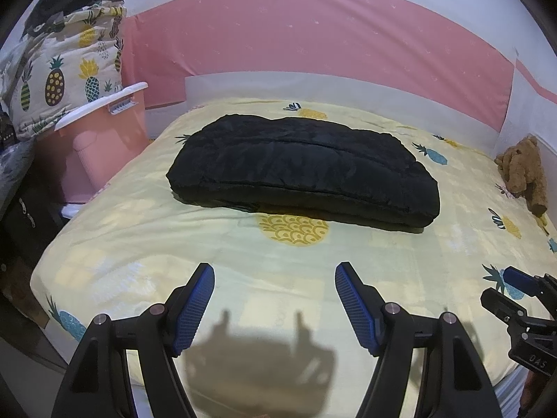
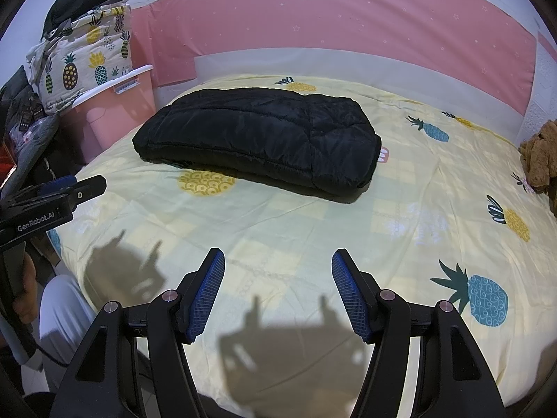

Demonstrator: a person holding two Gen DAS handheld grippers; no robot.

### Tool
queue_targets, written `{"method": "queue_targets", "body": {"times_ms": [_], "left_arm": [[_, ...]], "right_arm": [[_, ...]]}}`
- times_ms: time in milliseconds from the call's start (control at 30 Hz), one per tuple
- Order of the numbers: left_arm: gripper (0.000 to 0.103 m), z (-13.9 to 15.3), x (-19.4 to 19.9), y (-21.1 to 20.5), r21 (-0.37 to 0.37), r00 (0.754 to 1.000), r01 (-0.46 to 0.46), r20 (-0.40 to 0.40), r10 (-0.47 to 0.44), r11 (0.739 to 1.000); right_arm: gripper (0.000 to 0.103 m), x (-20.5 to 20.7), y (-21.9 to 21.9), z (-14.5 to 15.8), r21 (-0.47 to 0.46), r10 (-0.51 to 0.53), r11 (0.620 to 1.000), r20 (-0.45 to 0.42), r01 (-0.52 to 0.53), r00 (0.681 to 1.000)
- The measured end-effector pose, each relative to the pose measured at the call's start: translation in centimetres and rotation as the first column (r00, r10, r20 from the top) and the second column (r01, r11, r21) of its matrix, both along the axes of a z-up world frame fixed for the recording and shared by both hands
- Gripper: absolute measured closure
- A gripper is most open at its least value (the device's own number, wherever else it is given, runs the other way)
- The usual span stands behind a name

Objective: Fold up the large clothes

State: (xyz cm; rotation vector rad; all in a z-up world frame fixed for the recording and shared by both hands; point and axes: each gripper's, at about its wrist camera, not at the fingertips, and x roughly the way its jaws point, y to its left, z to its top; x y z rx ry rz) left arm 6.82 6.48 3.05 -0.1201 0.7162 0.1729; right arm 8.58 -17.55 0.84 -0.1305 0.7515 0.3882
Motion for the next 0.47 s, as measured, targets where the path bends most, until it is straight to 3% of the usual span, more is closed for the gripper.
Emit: {"method": "queue_targets", "body": {"times_ms": [467], "left_arm": [[0.031,-0.77,0.13,-0.30,-0.012,1.000,0.001,-0.011,-0.001,1.000]], "right_arm": [[0.039,-0.18,-0.48,-0.12,0.008,-0.017,1.000,0.000,0.017,1.000]]}}
